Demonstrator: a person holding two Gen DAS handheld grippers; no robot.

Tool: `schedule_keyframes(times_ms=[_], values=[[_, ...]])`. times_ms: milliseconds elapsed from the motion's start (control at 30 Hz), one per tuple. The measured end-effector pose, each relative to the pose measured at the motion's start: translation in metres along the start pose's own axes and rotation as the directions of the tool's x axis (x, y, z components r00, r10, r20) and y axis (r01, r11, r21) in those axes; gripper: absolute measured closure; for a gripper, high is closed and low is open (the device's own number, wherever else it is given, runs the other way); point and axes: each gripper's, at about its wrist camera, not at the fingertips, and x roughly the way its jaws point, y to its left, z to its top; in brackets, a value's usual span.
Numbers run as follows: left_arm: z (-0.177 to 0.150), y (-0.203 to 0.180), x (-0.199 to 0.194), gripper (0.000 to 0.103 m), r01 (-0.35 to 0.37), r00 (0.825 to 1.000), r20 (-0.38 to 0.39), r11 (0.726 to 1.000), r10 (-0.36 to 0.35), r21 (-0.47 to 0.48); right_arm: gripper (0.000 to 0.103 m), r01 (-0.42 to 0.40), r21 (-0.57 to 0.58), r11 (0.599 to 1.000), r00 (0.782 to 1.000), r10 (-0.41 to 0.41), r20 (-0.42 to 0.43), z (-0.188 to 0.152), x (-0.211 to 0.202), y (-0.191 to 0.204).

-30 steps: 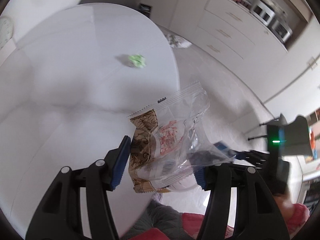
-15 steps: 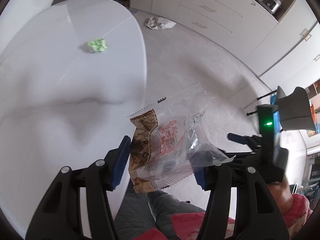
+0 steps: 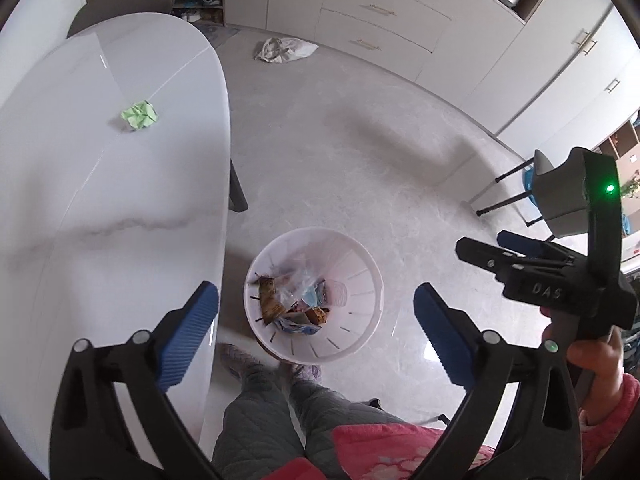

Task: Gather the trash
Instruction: 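Drop the blue printed box into the wastebasket with the right tool while the left tool carries the clear bag, then grasp the green crumpled paper on the table with the right tool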

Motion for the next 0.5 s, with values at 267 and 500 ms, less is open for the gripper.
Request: schedule_keyframes(times_ms=[267,500], values=[[-0.005,0.033,-0.03,0.008,-0.034,0.996,0.071,0.987,0.046,-0.156,0.007,-0.082,-0.102,0.991,0.996,0.083,0.011,0.027,-0.001,0.054],[-0.021,0.101,-0.077,0.008,-0.178,0.956,0.155,0.911,0.25,-0.373,0.007,-0.158,-0.339,0.927,0.986,0.167,-0.002,0.063,0.026,0.165]])
